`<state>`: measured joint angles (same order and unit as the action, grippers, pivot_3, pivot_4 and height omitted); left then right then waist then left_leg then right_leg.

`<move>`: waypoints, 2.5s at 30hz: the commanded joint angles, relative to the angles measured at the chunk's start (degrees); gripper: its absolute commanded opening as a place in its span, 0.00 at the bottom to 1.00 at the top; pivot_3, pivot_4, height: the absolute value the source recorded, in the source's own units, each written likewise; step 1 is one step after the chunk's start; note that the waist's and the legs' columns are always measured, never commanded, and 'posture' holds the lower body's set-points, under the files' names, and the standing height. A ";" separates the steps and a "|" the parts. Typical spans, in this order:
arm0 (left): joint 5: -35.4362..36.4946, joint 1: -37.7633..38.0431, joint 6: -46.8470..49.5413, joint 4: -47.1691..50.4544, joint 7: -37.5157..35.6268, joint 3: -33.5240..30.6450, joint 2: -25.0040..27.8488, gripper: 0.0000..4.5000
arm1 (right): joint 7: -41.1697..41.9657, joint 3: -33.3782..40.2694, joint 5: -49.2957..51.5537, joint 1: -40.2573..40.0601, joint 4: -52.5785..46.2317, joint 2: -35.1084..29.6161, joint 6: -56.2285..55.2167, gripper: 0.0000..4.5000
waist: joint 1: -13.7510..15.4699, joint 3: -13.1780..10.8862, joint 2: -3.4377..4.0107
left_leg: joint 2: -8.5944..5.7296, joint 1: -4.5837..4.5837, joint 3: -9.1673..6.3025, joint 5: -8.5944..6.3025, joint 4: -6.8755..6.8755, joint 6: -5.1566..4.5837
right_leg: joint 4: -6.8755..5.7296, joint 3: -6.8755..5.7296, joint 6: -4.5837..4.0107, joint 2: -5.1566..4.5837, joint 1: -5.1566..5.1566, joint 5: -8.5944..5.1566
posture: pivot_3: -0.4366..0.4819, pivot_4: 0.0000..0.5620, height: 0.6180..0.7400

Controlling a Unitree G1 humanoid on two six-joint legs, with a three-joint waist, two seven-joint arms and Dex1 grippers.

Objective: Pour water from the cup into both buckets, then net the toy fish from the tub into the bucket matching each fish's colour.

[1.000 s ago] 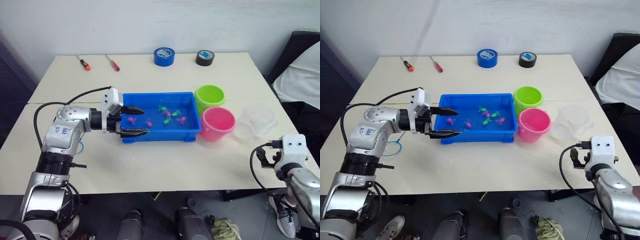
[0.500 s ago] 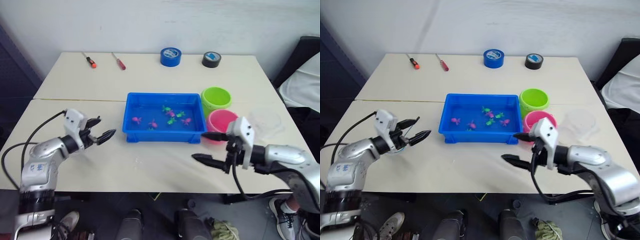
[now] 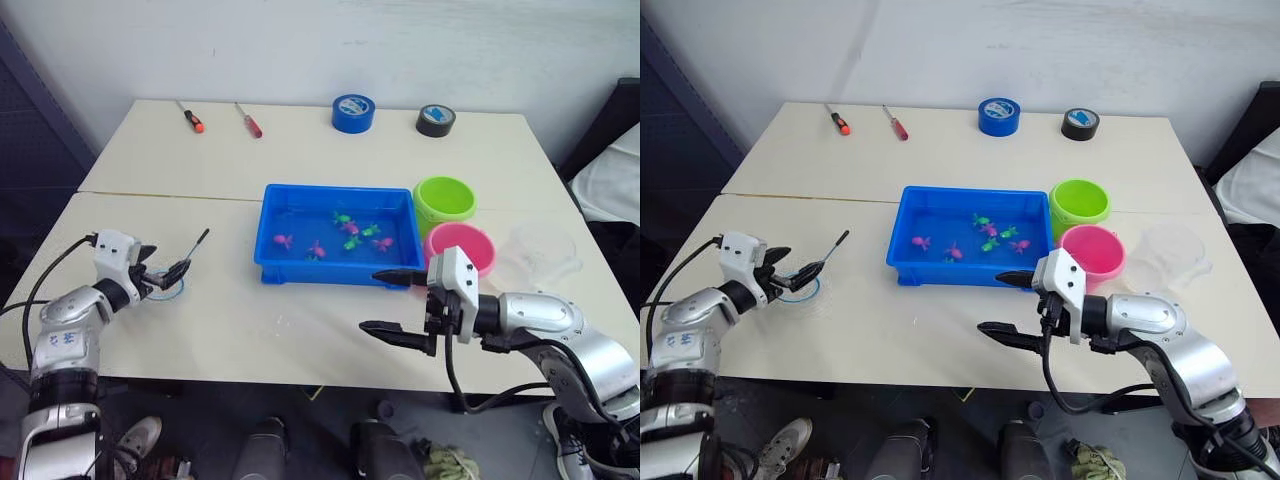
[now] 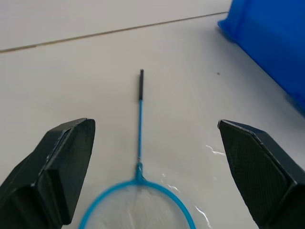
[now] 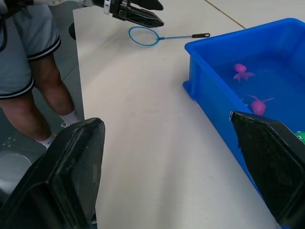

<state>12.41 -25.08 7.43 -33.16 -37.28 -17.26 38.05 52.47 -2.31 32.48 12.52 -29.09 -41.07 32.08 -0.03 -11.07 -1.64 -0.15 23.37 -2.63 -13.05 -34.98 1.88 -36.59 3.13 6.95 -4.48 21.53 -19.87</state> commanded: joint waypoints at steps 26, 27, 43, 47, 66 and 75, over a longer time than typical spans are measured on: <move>-11.10 -18.55 -8.99 -35.27 1.98 9.41 -0.87 0.29 | -4.72 1.04 0.11 -2.19 -5.43 0.54 -0.78 1.00 | -0.30 0.02 -0.05 | 0.04 -0.06 0.13 -0.09 -0.16 -0.01 | -0.29 0.03 0.08 0.52 0.02 0.01 | 0.48 0.27 0.95; -11.11 -18.55 -8.96 -35.28 1.95 9.45 -0.86 0.17 | -4.76 1.03 0.13 -2.22 -5.45 0.52 -0.80 1.00 | -0.29 0.02 -0.05 | 0.05 -0.07 0.12 -0.09 -0.16 -0.01 | -0.30 0.03 0.08 0.57 0.02 0.01 | 0.48 0.27 0.95; -11.16 -18.94 -10.64 -32.21 1.40 9.24 2.44 0.02 | -4.93 0.60 -0.57 -1.81 -4.48 0.76 -1.35 1.00 | -0.31 0.02 -0.05 | 0.09 -0.07 0.14 -0.09 -0.16 0.00 | -0.31 0.06 0.08 0.61 0.03 0.01 | 0.48 0.27 0.95; -9.48 -18.08 -11.59 -22.10 -5.21 8.74 6.83 0.02 | -4.61 0.98 -0.47 -1.69 -4.03 0.74 -1.56 1.00 | -0.58 -0.07 -0.24 | 0.28 -0.03 0.10 -0.09 -0.16 0.09 | -0.30 0.06 0.07 0.72 0.07 0.01 | 0.48 0.27 0.95; -2.79 -25.19 0.01 16.62 -34.35 26.83 -2.42 0.02 | -4.18 -0.77 -0.26 8.18 2.68 1.08 4.90 1.00 | -0.48 -0.06 -0.21 | -0.06 0.06 0.12 -0.06 -0.13 -0.05 | -0.18 0.06 0.03 0.37 0.04 -0.01 | 0.48 0.27 0.95; -1.95 -27.72 -1.78 15.55 -44.38 32.02 -7.07 0.02 | -6.87 -1.90 1.34 11.31 1.09 1.57 12.62 1.00 | -1.59 -0.07 -0.21 | 0.09 -0.03 0.10 -0.05 -0.17 -0.02 | -0.38 0.14 0.03 0.95 0.08 -0.02 | 0.48 0.27 0.95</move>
<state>9.18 -51.19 6.69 -18.35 -79.81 14.28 31.92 46.10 -4.21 32.57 22.59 -25.31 -39.86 43.52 -1.61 -11.14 -1.85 0.00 23.34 -2.53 -13.10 -35.16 1.86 -36.97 3.28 6.99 -3.54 21.62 -19.89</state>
